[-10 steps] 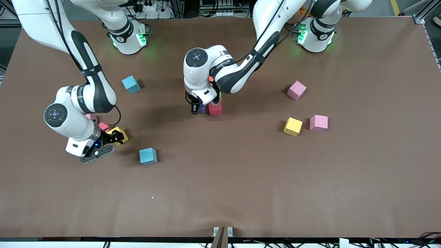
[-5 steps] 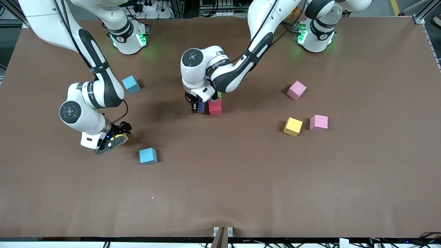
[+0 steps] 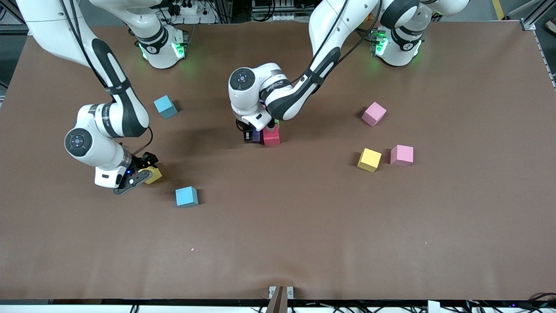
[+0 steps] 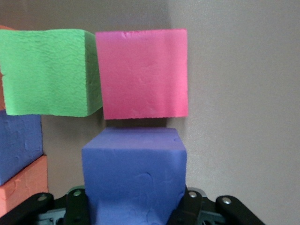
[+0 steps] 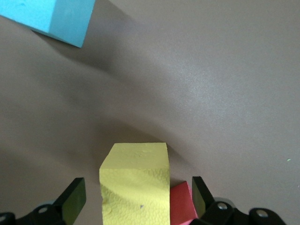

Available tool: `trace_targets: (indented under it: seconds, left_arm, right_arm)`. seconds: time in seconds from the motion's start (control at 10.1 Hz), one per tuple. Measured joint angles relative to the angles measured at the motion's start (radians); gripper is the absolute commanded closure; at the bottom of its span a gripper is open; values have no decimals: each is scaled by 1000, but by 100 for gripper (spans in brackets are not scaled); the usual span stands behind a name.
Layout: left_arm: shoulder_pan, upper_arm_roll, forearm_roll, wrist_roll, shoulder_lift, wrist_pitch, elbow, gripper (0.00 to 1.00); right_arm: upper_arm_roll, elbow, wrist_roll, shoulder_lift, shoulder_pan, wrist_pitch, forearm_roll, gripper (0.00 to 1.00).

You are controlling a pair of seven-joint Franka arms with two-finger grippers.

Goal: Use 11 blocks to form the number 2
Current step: 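Place the purple cube with the left gripper while the right gripper grasps yellow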

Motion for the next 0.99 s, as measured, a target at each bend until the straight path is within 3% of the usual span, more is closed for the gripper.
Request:
trace_targets:
  seconds: [0.6, 0.69, 0.79, 0.99]
  left_arm:
    - [0, 1, 0, 16, 33, 0, 0, 83]
    - [0, 1, 0, 20, 34, 0, 0, 83]
    - [0, 1, 0, 26, 36, 0, 0, 83]
    - [0, 2, 0, 40, 40, 0, 0, 83]
  right_arm:
    - [0, -31, -3, 43, -3, 83, 0, 3]
    - [-1, -33, -4, 57, -11, 97, 0, 16]
    - [-1, -33, -7, 65, -18, 102, 0, 35]
    - [-1, -31, -12, 66, -26, 103, 0, 51]
